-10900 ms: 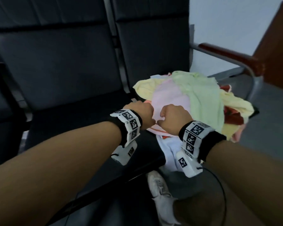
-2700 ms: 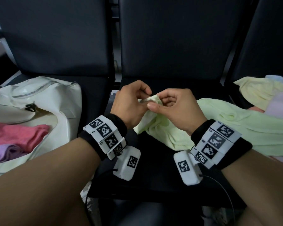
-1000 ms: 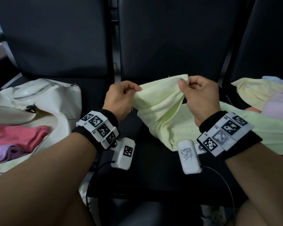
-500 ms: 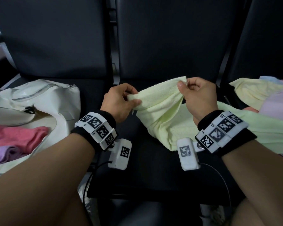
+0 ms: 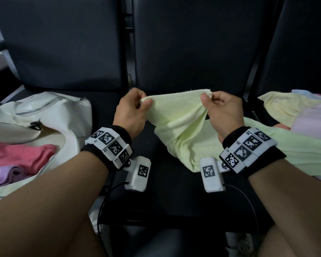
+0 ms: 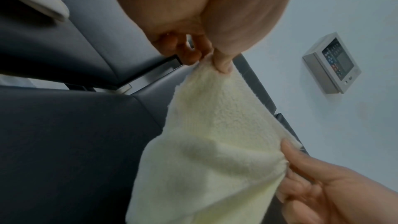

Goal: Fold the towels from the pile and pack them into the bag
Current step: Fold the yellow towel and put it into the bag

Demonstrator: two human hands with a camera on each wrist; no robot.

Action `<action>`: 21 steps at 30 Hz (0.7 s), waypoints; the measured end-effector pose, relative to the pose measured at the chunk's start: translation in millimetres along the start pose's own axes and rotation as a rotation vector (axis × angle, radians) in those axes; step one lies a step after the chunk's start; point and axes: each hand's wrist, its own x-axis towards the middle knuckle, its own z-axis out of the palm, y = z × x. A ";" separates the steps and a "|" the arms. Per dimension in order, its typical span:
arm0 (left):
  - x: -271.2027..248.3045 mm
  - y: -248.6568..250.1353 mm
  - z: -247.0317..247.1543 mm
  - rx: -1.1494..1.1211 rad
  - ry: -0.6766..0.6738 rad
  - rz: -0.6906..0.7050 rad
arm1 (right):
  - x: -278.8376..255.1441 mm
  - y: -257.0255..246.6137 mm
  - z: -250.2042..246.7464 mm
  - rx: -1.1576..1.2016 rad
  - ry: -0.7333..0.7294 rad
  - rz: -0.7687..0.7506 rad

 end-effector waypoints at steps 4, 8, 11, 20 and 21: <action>1.5 1.1 -0.6 -0.025 0.049 -0.017 | -0.6 -1.0 -0.3 -0.013 -0.004 -0.011; -0.5 2.5 0.4 -0.031 0.048 -0.054 | -0.9 -2.8 -1.4 -0.020 -0.006 -0.030; -3.6 6.0 -0.1 -0.088 0.057 -0.070 | -3.0 -4.4 -2.2 -0.018 -0.019 -0.052; -8.7 16.9 3.2 -0.378 0.042 -0.149 | -7.0 -8.9 -4.9 0.007 -0.044 -0.062; -8.9 16.8 2.7 -0.390 0.040 -0.148 | -7.3 -9.0 -5.7 0.018 -0.040 -0.064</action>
